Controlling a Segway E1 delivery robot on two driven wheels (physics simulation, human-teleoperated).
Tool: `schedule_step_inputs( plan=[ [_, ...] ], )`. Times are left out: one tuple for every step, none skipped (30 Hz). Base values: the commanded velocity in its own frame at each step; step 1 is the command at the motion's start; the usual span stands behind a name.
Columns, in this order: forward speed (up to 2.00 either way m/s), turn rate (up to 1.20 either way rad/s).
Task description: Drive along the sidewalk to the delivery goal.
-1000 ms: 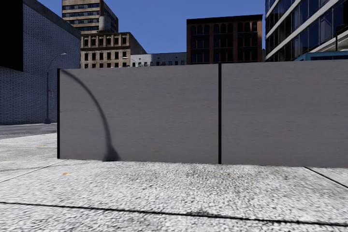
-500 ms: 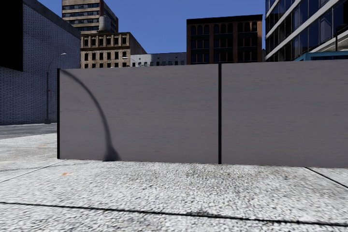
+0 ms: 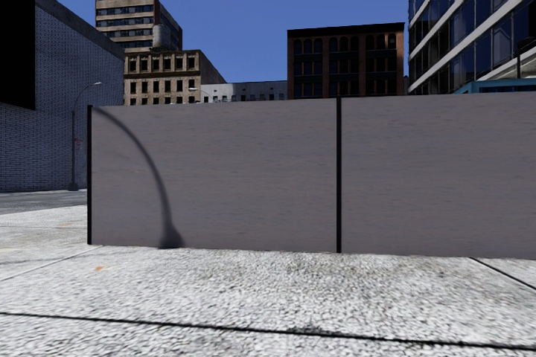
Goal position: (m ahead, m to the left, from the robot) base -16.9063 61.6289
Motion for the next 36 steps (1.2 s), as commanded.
schedule_step_inputs(
  plan=[
    [0.62, 0.3],
    [0.64, 0.38],
    [0.64, 0.41],
    [0.69, 0.41],
    [0.8, 0.41],
    [0.8, 0.41],
    [0.84, 0.41],
    [0.86, 0.41],
    [0.87, 0.41],
    [0.87, 0.41],
    [0.87, 0.41],
    [0.88, 0.41],
    [0.88, 0.41],
    [0.88, 0.41],
    [0.88, 0.41],
    [0.9, 0.41],
    [0.95, 0.41],
    [0.99, 0.41],
    [1.05, 0.41],
    [1.07, 0.41],
    [1.07, 0.41],
    [1.08, 0.42],
    [1.08, 0.42],
    [1.08, 0.48],
    [1.08, 0.52],
    [1.08, 0.52],
    [1.08, 0.53],
    [1.08, 0.53],
    [1.08, 0.54],
    [1.05, 0.59],
    [1.05, 0.67],
    [1.03, 0.7],
    [1.01, 0.71],
    [1.01, 0.71],
    [1.0, 0.71],
    [1.0, 0.71]
  ],
)
